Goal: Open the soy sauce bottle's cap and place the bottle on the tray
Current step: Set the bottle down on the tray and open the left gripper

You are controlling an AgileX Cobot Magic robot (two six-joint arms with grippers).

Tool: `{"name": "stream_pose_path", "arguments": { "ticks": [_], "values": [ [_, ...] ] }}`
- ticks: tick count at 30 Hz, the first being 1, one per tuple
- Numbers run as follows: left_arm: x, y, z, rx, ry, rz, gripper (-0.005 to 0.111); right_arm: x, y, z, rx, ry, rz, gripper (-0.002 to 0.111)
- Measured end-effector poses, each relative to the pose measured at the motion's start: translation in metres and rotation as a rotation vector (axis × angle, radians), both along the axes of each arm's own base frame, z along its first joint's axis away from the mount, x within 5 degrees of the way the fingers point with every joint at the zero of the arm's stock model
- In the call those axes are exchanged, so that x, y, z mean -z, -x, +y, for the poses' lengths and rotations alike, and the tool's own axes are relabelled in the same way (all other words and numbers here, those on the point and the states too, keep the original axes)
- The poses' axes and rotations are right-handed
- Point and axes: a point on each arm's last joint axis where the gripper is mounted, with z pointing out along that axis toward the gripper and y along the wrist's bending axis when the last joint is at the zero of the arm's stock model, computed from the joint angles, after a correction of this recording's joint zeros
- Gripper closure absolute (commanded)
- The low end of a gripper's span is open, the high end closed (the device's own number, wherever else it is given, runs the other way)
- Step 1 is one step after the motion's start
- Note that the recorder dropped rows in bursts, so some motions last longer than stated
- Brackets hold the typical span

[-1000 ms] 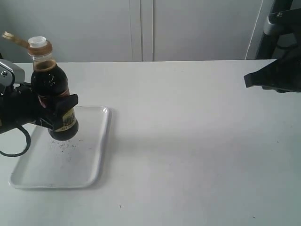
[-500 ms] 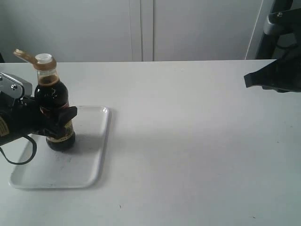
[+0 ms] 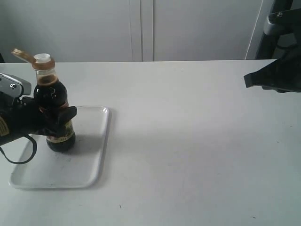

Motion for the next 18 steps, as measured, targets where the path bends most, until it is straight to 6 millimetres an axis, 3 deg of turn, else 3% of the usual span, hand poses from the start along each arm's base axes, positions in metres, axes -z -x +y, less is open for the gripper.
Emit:
{"name": "stream_pose_path", "arguments": {
  "ticks": [10,18],
  "values": [
    [0.0008,-0.0001,0.0001,-0.017,0.044,0.046,0.046,0.0001,0.0001,0.0000,0.000,0.000,0.002,0.108],
    [0.0017,0.0012,-0.0007,-0.016,0.073,0.112,0.018,0.0001,0.0001,0.0001,-0.001,0.000,0.002,0.108]
  ]
}}
